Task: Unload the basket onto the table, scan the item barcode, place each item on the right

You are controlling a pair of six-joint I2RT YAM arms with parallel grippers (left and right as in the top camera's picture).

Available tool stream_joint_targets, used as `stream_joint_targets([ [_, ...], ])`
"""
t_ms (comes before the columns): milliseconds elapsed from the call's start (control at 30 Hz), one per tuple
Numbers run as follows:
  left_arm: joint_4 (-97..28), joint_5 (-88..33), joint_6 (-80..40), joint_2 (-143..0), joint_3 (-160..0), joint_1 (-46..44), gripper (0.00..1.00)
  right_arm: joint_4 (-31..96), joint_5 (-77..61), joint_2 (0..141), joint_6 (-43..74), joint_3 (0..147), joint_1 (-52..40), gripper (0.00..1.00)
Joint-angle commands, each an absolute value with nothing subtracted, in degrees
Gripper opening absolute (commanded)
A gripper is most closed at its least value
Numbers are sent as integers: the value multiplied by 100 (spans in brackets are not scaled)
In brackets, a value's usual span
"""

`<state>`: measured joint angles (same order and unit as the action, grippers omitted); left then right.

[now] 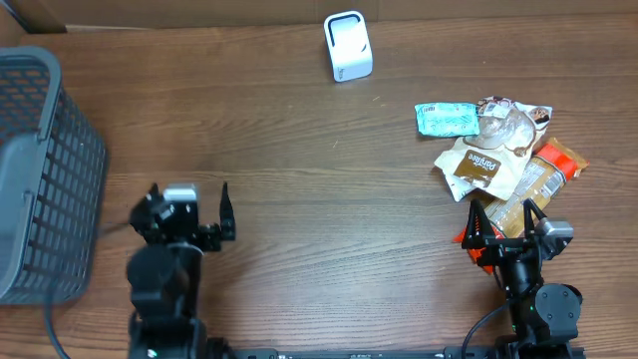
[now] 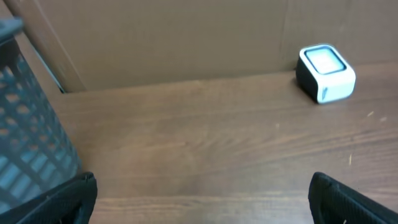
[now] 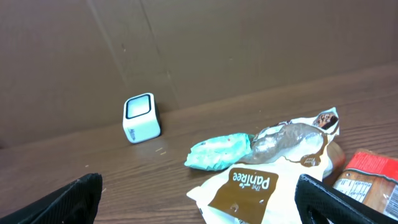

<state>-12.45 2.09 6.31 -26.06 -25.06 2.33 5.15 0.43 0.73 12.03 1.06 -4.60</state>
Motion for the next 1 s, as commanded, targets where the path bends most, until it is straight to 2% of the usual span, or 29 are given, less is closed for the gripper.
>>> stream_joint_targets([
  [0,-847,145,888,-1772,-1520,207,100,467,82,16,1243,45,-486,100],
  [400,-705,141,1031,-104,-152,156,100,467,82,16,1243,45,-486,100],
  [967,-659,123,1028,-21,-139,130,100,467,82,16,1243,45,-486,100],
])
